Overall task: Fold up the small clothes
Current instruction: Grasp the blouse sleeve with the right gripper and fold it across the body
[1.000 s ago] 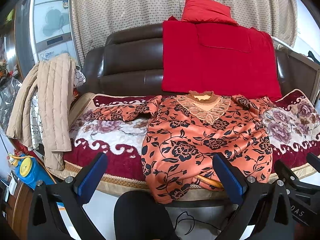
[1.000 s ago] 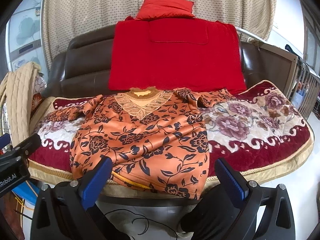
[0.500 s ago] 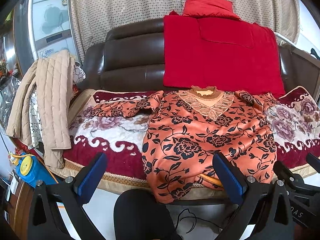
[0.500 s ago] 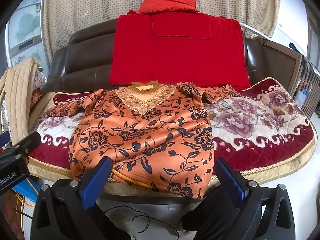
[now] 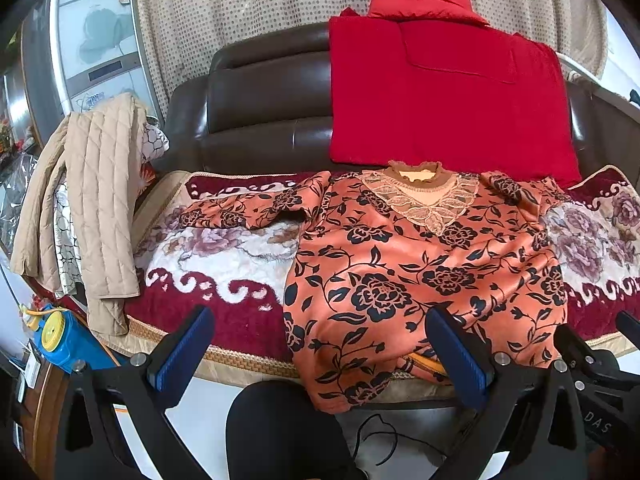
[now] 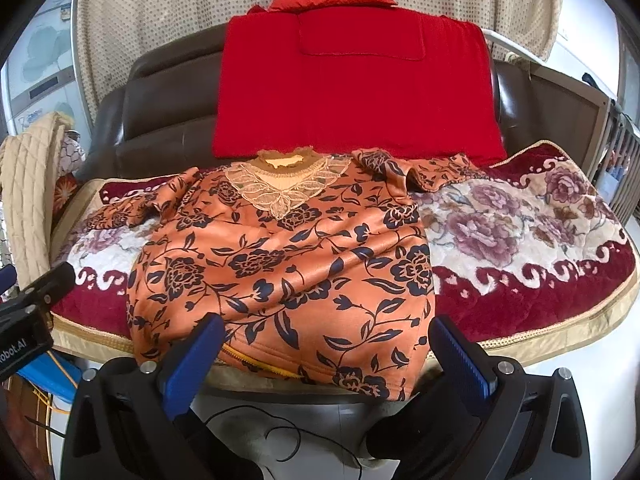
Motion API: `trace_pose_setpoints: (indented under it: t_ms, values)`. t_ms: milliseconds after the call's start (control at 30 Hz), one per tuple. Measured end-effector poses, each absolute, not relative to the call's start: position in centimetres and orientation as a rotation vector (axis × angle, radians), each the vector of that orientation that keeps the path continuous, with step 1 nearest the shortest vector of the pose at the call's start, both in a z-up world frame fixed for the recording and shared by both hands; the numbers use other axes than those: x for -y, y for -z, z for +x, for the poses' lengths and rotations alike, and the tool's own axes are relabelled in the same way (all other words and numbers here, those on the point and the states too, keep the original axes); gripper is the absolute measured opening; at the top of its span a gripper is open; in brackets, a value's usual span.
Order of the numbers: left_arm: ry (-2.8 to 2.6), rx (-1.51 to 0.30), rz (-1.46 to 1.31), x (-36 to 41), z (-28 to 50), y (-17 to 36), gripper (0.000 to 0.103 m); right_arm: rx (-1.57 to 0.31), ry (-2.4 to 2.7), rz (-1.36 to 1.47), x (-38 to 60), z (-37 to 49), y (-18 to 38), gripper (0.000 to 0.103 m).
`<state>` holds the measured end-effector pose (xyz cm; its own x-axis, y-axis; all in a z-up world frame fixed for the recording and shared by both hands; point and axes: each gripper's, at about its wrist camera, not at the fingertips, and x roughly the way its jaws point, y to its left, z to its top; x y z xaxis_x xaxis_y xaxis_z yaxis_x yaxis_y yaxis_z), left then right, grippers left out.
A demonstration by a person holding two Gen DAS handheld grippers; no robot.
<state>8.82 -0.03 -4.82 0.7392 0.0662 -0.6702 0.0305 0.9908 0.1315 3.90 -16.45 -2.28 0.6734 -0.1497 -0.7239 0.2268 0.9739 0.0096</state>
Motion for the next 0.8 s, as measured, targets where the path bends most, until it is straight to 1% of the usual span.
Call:
trace_pose_setpoints:
  t_ms: [167,267,367,533,600,700,767,800]
  values:
    - [-0.027,-0.763,0.147,0.2,11.7,6.0,0.103,-0.823,0.199,0.138,18.5,5.9,3.3,0.103]
    - [-0.054,-0.789,0.184,0.5,14.8,7.6,0.103,-0.819,0.205,0.227,22.4,8.3,4.0,0.103]
    - [-0.059,-0.856,0.193,0.9,18.8,10.2,0.103,-0.783,0.225,0.35,28.4,11.5,4.9,0.103]
    - [-0.064,-0.96,0.234,2.4,23.3,14.6,0.103,-0.737,0.263,0.666,41.3,18.5,8.7,0.103]
    - [-0.053,-1.015,0.255,3.0,24.8,16.6,0.103,-0.725,0.287,0.738,45.2,20.8,10.3,0.1]
    - [-0.05,-1.071,0.286,3.7,26.2,19.1,0.103,-0.679,0.257,0.882,50.0,24.1,12.3,0.091]
    - [-0.039,-1.087,0.294,3.9,26.6,19.9,0.103,-0.663,0.263,0.957,52.8,26.1,13.6,0.081]
    - [-0.032,-1.094,0.292,3.9,26.9,20.4,0.103,-0.646,0.266,1.0,54.3,27.2,14.4,0.08]
